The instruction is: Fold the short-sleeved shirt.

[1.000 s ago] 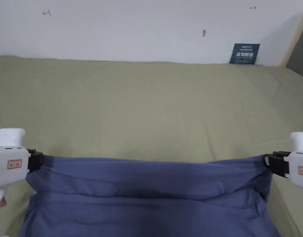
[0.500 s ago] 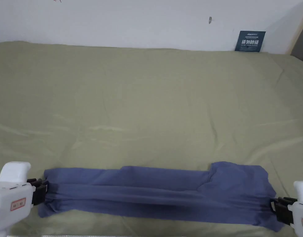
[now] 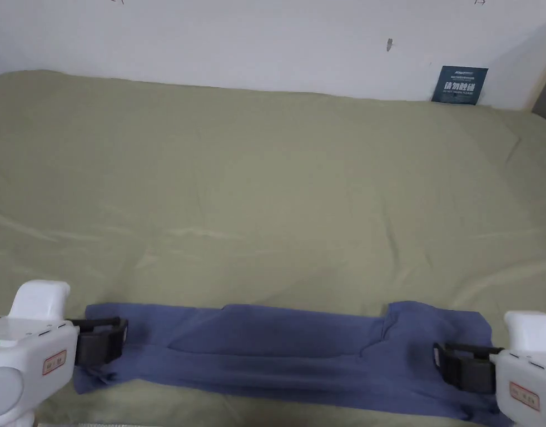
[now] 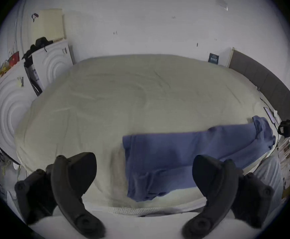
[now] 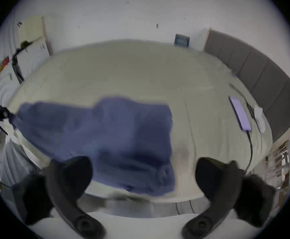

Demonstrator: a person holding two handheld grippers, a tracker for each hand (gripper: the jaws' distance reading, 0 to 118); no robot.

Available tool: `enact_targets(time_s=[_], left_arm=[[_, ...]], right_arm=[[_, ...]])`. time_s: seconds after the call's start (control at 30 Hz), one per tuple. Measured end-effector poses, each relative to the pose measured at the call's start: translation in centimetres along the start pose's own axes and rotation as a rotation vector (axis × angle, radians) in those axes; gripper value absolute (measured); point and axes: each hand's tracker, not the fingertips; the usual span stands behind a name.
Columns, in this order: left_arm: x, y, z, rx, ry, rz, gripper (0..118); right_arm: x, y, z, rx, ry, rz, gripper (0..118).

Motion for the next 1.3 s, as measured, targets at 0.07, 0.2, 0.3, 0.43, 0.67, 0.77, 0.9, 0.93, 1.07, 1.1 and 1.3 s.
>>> enact_targets(time_s=[0.07, 0.2, 0.3, 0.43, 0.67, 0.77, 0.9, 0.93, 1.07, 1.1, 1.3], left_arm=[[0.7, 0.6, 0.3, 0.022, 0.000, 0.009, 102], [1.2, 0.8, 0.1, 0.049, -0.018, 0.024, 0], [-0.6, 1.2, -0.1, 0.011, -0.114, 0.117, 0], [-4.0, 1.9, -1.2, -0.077, -0.225, 0.237, 0], [-12.5, 2.5, -6.2, -0.311, -0.468, 0.483, 0], [-14.6, 2.1, -7.6, -0.387, -0.569, 0.554, 0], [-15.0, 1.7, -8.2, -0.409, -0.544, 0.491, 1], [-15.0, 1.4, -8.3, -0.425, -0.567, 0.502, 3], [-14.4, 1.1, -8.8, -0.437, -0.607, 0.501, 45], [-14.6, 1.1, -9.1, -0.438, -0.614, 0.496, 76], [-13.6, 0.1, -11.1, -0.470, -0.673, 0.549, 118]], right_arm=[[-2.2, 0.9, -0.1, 0.038, 0.053, -0.020, 115], [-6.8, 2.0, -0.7, 0.173, 0.030, -0.020, 1], [-9.8, 2.0, -0.7, 0.226, 0.067, -0.049, 1], [-12.9, 2.1, -0.2, 0.310, 0.001, 0.027, 1], [-16.2, 1.6, -0.3, 0.338, -0.008, 0.088, 1], [-16.8, 1.4, -0.6, 0.333, -0.003, 0.096, 1], [-17.2, 1.4, -1.1, 0.310, 0.006, 0.091, 1], [-17.2, 1.5, -1.3, 0.302, 0.010, 0.089, 1], [-17.3, 1.6, -1.5, 0.291, 0.015, 0.087, 1], [-17.2, 1.6, -1.6, 0.290, 0.013, 0.093, 1], [-16.7, 1.4, -1.6, 0.277, 0.005, 0.089, 1]])
